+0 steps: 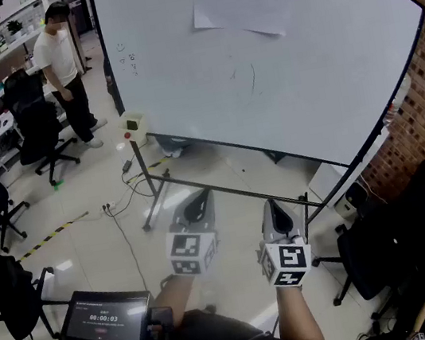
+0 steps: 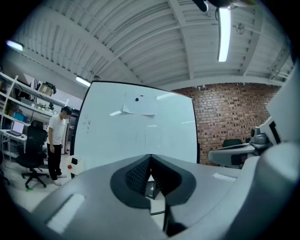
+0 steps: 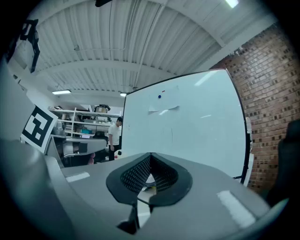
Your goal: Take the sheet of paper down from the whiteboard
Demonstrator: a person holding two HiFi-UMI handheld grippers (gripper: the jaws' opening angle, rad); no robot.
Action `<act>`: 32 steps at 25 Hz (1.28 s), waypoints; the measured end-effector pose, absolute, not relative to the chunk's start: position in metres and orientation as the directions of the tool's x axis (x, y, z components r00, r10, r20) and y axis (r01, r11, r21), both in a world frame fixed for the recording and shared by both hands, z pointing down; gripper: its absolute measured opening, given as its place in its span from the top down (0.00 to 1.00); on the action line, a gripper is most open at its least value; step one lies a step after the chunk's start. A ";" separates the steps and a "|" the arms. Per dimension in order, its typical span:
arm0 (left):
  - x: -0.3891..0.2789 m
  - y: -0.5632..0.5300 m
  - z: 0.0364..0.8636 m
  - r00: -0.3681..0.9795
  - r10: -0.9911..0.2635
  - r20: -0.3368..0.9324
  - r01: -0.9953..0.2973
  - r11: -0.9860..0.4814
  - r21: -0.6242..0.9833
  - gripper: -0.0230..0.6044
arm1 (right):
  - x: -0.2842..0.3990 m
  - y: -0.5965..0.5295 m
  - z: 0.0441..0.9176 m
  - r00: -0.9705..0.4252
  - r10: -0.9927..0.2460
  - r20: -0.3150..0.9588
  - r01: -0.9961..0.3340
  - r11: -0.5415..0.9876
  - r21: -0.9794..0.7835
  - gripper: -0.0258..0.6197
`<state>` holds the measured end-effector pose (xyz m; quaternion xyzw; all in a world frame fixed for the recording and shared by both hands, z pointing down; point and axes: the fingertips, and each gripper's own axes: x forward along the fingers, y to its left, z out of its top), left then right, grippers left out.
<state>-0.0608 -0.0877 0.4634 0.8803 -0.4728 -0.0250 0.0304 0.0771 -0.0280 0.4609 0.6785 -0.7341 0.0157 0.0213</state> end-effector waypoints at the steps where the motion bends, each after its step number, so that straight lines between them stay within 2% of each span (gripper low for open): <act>1: -0.059 -0.086 0.462 0.555 -0.832 -0.019 -0.829 -0.555 0.068 0.96 | 0.079 -0.026 0.463 -0.075 -0.995 0.061 -0.997 0.075 0.002 0.94; 4: -0.057 -0.099 0.459 0.562 -0.826 -0.025 -0.825 -0.563 0.057 0.96 | 0.081 -0.039 0.465 -0.066 -0.995 0.076 -0.998 0.066 -0.004 0.94; 10: -0.054 -0.199 0.454 0.580 -0.814 -0.030 -0.812 -0.580 0.057 0.96 | 0.082 -0.140 0.456 -0.051 -0.996 0.076 -0.999 0.051 0.005 0.94; 20: -0.024 -0.259 0.443 0.623 -0.781 -0.052 -0.781 -0.624 0.012 0.96 | 0.105 -0.200 0.443 -0.004 -0.998 0.066 -0.999 0.007 0.043 0.94; 27: 0.012 -0.312 0.427 0.605 -0.793 -0.068 -0.793 -0.608 0.036 0.96 | 0.140 -0.253 0.427 -0.037 -0.998 0.047 -0.999 0.038 0.022 0.94; 32: 0.038 -0.360 0.376 0.578 -0.807 -0.121 -0.809 -0.586 0.040 0.96 | 0.168 -0.298 0.397 -0.053 -0.998 0.032 -0.998 0.054 0.036 0.94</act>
